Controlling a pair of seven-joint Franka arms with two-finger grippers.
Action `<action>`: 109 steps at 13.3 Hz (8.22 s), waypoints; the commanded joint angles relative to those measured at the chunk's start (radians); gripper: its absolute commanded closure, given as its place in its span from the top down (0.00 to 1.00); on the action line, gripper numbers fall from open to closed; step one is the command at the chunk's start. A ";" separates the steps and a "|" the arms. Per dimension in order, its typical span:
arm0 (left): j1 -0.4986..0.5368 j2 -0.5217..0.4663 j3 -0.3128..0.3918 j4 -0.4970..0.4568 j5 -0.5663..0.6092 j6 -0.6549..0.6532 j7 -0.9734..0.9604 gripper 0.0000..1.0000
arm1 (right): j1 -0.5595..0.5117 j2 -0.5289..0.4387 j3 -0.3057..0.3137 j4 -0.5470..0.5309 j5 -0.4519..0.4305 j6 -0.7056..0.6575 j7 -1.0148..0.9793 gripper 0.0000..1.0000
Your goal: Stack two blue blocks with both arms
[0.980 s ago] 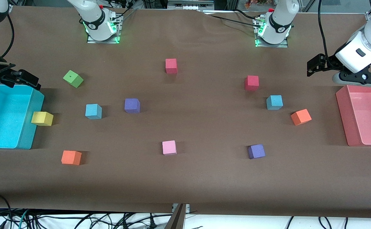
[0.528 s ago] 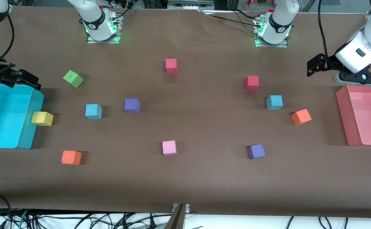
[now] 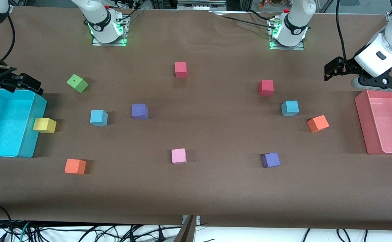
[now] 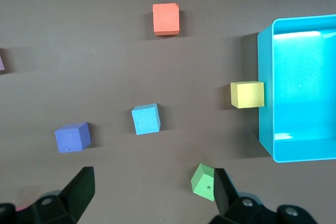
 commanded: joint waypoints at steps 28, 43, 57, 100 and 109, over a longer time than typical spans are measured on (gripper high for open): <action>0.004 0.011 -0.008 0.030 0.024 -0.020 -0.004 1.00 | 0.028 0.264 0.007 -0.006 0.005 0.051 0.003 1.00; 0.004 0.002 -0.012 0.029 0.024 -0.020 -0.004 1.00 | 0.102 0.376 0.004 -0.391 0.008 0.584 0.057 1.00; 0.003 0.002 -0.006 0.030 0.023 -0.020 0.002 1.00 | 0.126 0.415 0.004 -0.175 0.005 0.339 0.084 0.00; 0.009 0.008 -0.015 0.045 0.015 -0.021 -0.004 1.00 | 0.780 0.973 0.057 0.582 0.135 0.285 0.646 0.99; 0.009 0.008 -0.018 0.047 0.014 -0.021 -0.004 1.00 | 0.731 0.856 0.050 0.579 0.138 0.093 0.421 0.99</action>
